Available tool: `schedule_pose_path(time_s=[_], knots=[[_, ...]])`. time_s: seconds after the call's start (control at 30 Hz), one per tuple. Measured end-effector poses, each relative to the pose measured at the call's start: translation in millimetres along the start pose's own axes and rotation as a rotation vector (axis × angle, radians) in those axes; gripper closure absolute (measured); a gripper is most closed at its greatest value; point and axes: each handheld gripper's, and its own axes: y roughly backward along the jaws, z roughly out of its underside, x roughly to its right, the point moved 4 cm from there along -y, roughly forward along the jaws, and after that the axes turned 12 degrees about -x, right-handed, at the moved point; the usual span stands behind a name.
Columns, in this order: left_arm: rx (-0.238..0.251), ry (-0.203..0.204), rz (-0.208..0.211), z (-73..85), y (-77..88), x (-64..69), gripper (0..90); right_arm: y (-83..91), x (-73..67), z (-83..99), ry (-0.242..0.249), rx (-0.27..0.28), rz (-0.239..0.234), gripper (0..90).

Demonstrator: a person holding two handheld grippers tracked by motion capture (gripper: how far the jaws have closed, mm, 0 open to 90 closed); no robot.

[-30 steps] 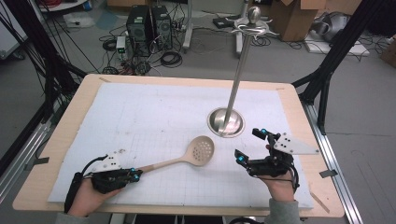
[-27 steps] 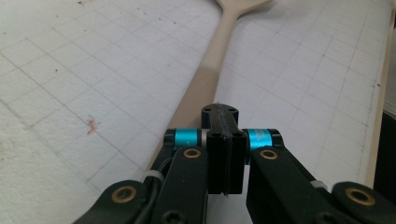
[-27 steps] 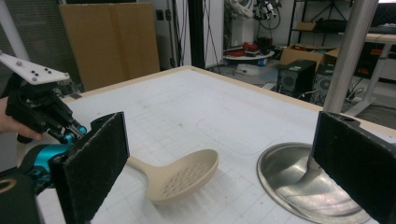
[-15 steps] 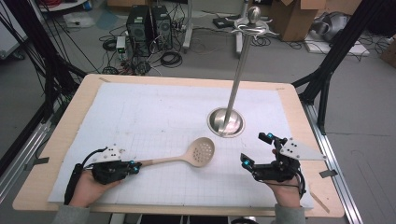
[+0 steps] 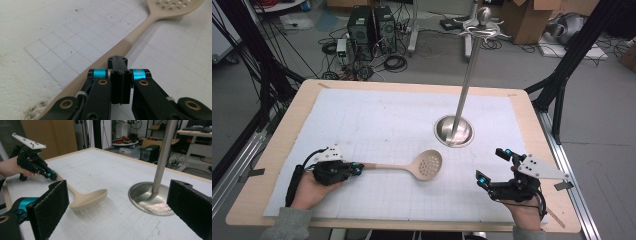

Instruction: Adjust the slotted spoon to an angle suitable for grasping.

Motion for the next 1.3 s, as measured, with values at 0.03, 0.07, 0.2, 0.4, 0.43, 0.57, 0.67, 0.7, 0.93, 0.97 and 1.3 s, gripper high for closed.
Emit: schedule_pose_path(time_s=[0.03,0.07,0.2,0.4,0.43,0.57,0.67,0.7,0.93,0.97,1.3], knots=[[-0.001,0.009,-0.005,-1.3,-1.2,-1.4,89.8,0.7,-0.5,1.0,-0.003,-0.002,0.000,3.0],[0.001,0.017,-0.016,-3.0,-2.6,-2.4,89.8,1.4,-1.0,2.0,-0.006,-0.008,0.002,3.0],[-0.009,0.035,-0.025,-6.8,-7.3,-5.5,89.8,4.2,-1.7,4.5,-0.005,-0.012,0.016,3.1],[-0.009,0.060,-0.027,-8.5,-8.2,-10.5,89.8,8.7,-1.6,6.7,-0.010,-0.010,0.023,3.1],[-0.012,0.052,-0.028,-9.1,-8.5,-11.0,89.8,8.7,-1.2,7.1,-0.010,-0.006,0.022,3.1],[-0.017,0.042,-0.030,-12.2,-11.2,-13.4,89.8,8.4,-0.1,10.0,-0.018,-0.017,0.024,3.1],[-0.021,0.028,-0.038,-13.2,-12.1,-12.6,89.8,7.8,-0.3,11.3,-0.022,-0.022,0.024,3.1],[-0.024,0.030,-0.040,-13.9,-12.7,-12.6,89.8,8.2,-0.9,11.4,-0.022,-0.024,0.021,3.1],[-0.029,0.041,-0.053,-18.0,-16.7,-15.3,89.8,15.7,-0.3,12.3,-0.030,-0.009,0.032,3.1],[-0.026,0.049,-0.056,-18.4,-17.2,-15.2,89.8,15.7,-0.3,12.3,-0.030,-0.009,0.032,3.1],[0.022,0.017,-0.020,-33.8,-17.7,4.4,89.8,16.4,1.7,13.3,-0.034,-0.009,0.037,3.1]])
